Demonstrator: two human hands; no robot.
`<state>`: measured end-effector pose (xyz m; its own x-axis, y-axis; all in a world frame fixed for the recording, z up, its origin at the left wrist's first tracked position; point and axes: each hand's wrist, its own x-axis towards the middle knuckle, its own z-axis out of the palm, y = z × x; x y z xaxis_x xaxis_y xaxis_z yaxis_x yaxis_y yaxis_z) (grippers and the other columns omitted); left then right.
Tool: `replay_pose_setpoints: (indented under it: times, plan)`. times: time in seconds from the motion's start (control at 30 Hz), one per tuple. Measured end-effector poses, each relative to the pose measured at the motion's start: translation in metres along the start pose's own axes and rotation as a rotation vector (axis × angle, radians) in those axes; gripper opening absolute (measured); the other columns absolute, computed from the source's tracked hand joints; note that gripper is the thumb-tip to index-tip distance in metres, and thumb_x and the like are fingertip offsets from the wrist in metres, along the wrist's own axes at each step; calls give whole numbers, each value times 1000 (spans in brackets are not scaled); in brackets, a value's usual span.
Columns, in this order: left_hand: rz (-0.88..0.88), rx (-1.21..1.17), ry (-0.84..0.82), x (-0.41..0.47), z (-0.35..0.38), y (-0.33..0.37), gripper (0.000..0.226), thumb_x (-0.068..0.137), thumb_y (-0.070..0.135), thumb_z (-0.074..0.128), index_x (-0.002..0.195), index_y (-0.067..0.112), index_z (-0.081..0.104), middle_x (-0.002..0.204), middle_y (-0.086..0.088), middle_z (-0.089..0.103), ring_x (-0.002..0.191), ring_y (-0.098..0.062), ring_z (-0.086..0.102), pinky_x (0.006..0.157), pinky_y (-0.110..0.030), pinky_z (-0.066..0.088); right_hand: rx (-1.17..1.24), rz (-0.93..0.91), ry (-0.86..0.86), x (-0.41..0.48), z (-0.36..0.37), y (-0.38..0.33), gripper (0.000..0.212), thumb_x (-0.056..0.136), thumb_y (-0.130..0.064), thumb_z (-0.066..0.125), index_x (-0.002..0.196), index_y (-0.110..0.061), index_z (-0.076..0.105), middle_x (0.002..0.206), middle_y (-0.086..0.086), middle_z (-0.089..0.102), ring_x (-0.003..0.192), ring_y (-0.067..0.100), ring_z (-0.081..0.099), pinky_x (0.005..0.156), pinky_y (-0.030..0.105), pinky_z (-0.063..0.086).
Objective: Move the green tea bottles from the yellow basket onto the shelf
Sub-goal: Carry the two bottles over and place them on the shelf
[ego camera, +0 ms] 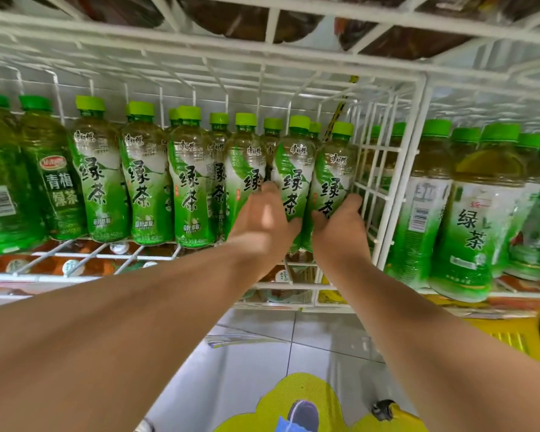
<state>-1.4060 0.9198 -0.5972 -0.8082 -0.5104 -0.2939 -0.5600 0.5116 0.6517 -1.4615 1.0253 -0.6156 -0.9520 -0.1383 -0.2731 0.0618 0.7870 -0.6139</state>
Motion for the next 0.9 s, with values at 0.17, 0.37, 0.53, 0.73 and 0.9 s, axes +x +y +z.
replay_pose_setpoints:
  times: [0.17, 0.37, 0.53, 0.73, 0.9]
  plan:
    - [-4, 239, -19, 13, -5, 1, 42, 90, 42, 72, 72, 14, 46, 65, 1, 50, 54, -7, 45, 45, -22, 30, -27, -69, 56, -5, 4, 5, 50, 102, -28, 53, 145, -10, 36, 124, 12, 58, 113, 31, 58, 80, 38, 48]
    - [42, 220, -11, 18, -1, 1, 39, 88, 39, 75, 87, 16, 43, 72, 5, 43, 72, -18, 53, 65, -28, 45, -112, -72, 70, -4, 12, 2, 60, 104, -27, 47, 155, -7, 21, 153, 14, 37, 138, 32, 41, 107, 46, 41]
    - [-55, 69, 30, 14, 2, -1, 39, 87, 35, 77, 84, 17, 44, 72, 4, 48, 58, -5, 47, 43, -15, 30, -313, -35, 19, -8, 13, -8, 76, 96, -2, 49, 155, 0, 3, 151, 20, 22, 125, 31, 50, 97, 36, 47]
    - [-17, 80, -20, 13, -5, 1, 39, 87, 36, 77, 94, 15, 44, 78, 5, 48, 61, -10, 48, 51, -18, 36, -281, -40, 64, -13, 9, -5, 57, 91, 10, 45, 143, -4, 26, 141, 17, 38, 110, 30, 58, 76, 30, 42]
    - [29, 225, -150, 0, -21, -6, 40, 92, 34, 71, 115, 13, 47, 90, -1, 57, 71, -14, 55, 61, -24, 46, -303, -117, 19, -27, 1, 0, 73, 92, 5, 53, 153, -8, 15, 149, 13, 31, 124, 30, 52, 94, 36, 47]
